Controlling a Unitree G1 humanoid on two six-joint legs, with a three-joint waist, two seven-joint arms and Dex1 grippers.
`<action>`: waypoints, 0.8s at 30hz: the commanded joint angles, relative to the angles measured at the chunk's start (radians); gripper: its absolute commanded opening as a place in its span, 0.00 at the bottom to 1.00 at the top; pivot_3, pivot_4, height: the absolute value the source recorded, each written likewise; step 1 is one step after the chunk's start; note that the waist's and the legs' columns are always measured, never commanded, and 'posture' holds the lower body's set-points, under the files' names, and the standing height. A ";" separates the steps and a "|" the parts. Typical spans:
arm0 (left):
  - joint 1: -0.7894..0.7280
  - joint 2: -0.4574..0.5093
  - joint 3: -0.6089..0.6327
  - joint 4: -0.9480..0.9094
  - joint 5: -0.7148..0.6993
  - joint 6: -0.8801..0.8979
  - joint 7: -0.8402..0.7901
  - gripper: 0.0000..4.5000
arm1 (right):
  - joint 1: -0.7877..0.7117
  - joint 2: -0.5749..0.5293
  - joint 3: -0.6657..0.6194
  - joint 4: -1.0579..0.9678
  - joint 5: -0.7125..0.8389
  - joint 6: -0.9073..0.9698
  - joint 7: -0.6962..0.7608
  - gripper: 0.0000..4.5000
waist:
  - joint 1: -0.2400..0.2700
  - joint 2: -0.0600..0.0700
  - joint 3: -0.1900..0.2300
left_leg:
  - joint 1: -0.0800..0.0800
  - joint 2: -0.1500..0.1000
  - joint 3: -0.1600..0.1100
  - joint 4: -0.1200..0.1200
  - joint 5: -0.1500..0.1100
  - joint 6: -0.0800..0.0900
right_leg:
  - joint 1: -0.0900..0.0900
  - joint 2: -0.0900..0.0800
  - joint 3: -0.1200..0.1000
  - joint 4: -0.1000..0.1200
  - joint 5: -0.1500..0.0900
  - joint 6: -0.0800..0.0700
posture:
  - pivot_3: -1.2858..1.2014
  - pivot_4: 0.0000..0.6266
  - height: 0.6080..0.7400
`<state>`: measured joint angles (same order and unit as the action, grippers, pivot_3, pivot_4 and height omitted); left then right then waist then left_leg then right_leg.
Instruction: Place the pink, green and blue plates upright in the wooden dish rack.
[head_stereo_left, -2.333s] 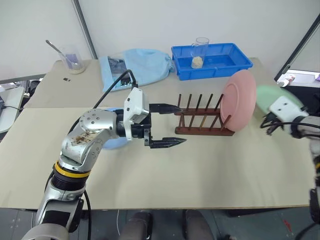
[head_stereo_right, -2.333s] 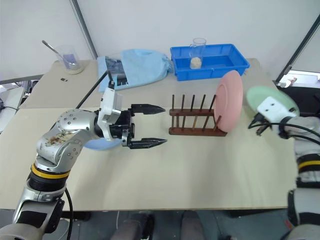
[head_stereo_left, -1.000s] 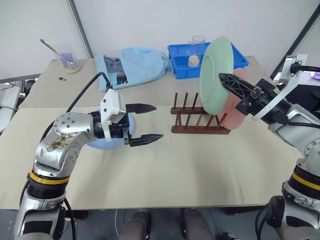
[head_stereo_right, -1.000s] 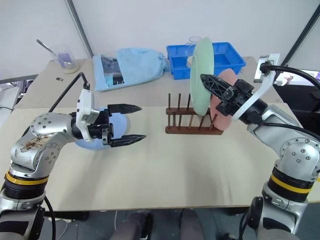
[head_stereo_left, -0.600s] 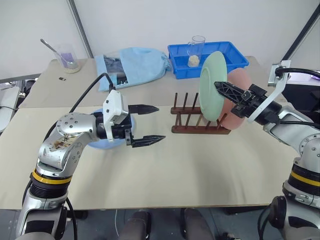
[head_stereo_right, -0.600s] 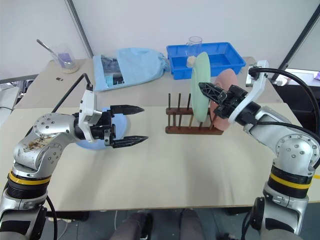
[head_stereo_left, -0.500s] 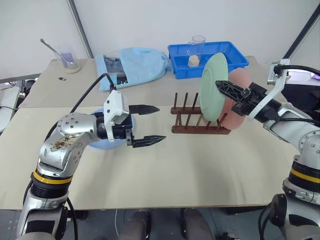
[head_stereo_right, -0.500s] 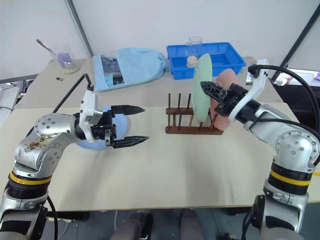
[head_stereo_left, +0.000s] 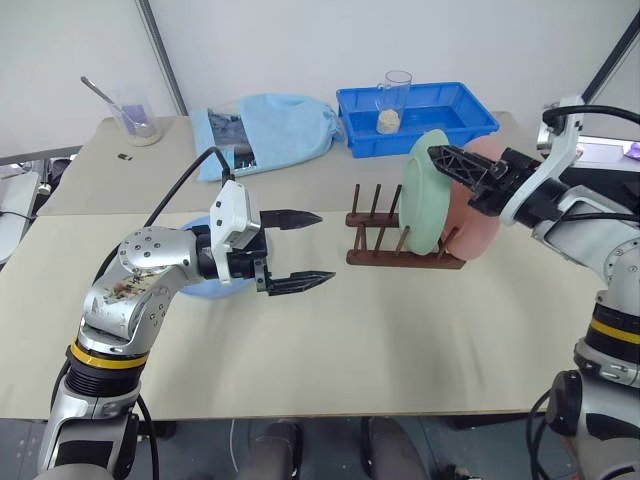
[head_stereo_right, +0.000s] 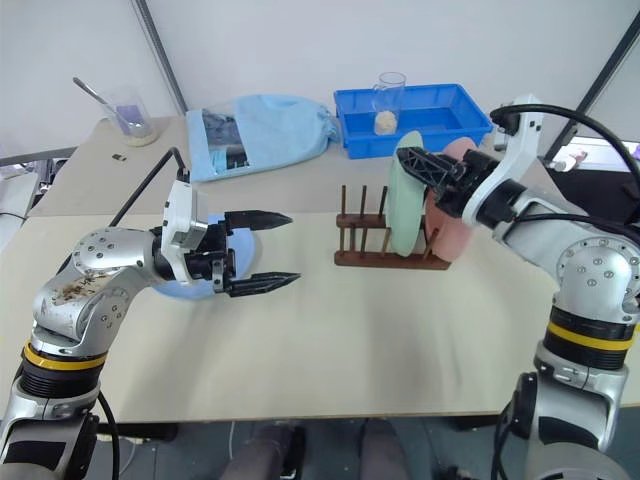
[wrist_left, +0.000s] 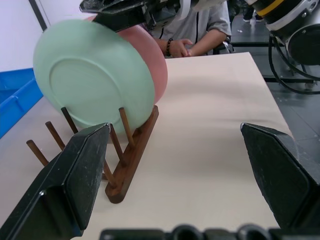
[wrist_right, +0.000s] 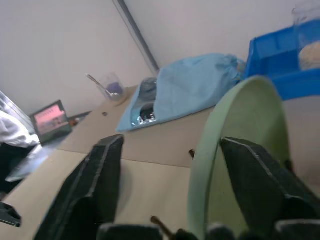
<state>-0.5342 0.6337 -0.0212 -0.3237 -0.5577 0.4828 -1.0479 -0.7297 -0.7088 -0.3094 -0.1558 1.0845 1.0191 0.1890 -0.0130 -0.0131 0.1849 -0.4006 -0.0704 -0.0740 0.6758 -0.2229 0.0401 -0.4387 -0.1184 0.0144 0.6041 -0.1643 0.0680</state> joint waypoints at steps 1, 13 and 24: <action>0.016 0.004 0.028 -0.040 -0.012 0.003 0.031 1.00 | -0.017 -0.107 0.047 -0.049 -0.144 -0.112 0.159 0.99 | 0.000 0.000 0.000 | 0.000 0.000 0.000 0.000 0.000 0.000 | 0.000 0.000 0.000 0.000 0.000 0.001 | 0.52 0.24 1.00; 0.287 -0.210 0.335 -0.126 0.103 0.050 0.664 1.00 | 0.042 -0.292 0.246 -0.124 -0.413 -0.436 0.752 0.99 | -0.003 0.000 0.000 | 0.000 0.007 0.001 -0.001 0.000 0.000 | 0.001 0.005 0.000 -0.006 0.002 0.001 | 0.52 0.24 1.00; 0.365 -0.364 0.517 -0.057 0.129 0.239 1.043 1.00 | -0.003 -0.199 0.326 -0.052 -0.551 -0.521 0.854 0.99 | 0.026 -0.003 0.001 | 0.000 0.009 0.002 0.001 0.005 -0.009 | 0.002 0.007 -0.001 -0.009 0.010 0.000 | 0.52 0.24 1.00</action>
<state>-0.1449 0.2710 0.4918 -0.3712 -0.4024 0.6965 -0.0250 -0.7039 -0.9060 0.0291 -0.2013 0.5495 0.5264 1.0311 0.0127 -0.0164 0.1861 -0.4007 -0.0619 -0.0724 0.6767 -0.2177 0.0303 -0.4369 -0.1118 0.0135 0.5952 -0.1539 0.0686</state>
